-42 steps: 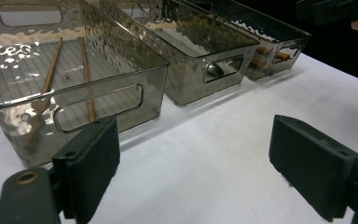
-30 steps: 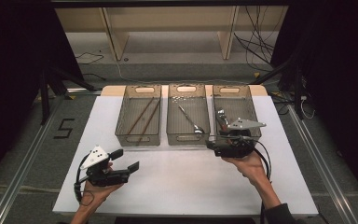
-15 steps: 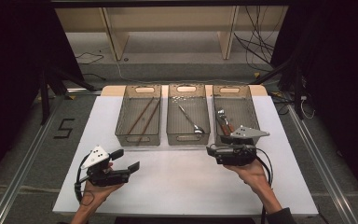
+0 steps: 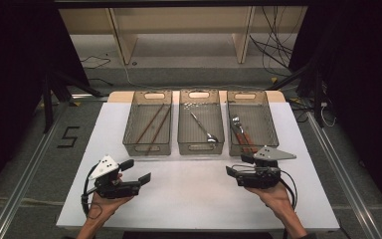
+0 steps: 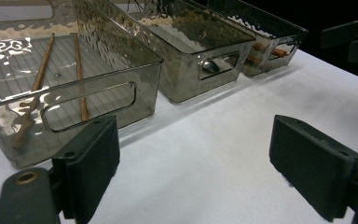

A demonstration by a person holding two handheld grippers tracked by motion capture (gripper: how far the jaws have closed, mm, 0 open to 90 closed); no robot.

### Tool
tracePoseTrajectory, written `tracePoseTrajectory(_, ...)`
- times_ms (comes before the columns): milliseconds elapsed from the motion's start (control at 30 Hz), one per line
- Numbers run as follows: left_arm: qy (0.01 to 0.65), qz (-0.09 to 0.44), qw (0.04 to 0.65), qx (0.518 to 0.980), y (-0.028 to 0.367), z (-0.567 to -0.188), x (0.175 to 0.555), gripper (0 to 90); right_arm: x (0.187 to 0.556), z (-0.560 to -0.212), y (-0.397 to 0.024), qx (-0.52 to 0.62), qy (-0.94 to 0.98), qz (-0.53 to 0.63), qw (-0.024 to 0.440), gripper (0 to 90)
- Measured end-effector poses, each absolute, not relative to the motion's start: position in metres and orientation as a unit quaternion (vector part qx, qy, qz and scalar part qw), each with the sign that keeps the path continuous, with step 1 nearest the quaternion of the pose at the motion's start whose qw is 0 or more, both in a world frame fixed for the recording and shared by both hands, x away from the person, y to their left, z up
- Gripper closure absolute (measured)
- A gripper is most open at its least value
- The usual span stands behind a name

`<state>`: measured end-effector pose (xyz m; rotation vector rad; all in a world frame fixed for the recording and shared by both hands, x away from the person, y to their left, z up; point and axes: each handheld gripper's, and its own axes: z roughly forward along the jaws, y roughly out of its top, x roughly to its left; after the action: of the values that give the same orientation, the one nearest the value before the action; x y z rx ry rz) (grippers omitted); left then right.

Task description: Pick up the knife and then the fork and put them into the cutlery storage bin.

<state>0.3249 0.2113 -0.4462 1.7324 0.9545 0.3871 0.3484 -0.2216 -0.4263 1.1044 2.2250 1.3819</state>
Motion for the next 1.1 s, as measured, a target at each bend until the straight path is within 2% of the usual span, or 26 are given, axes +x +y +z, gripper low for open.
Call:
tracePoseTrajectory(700,0.396,0.155,0.532,0.732,0.213,-0.447,0.322,15.5,0.320,-0.443,-0.238,0.391,0.755,0.499,0.166,24.9)
tracePoseTrajectory(1100,0.396,0.154,0.534,0.731,0.214,-0.447,0.322,15.6,0.316,-0.448,-0.238,0.389,0.757,0.498,0.165,23.8)
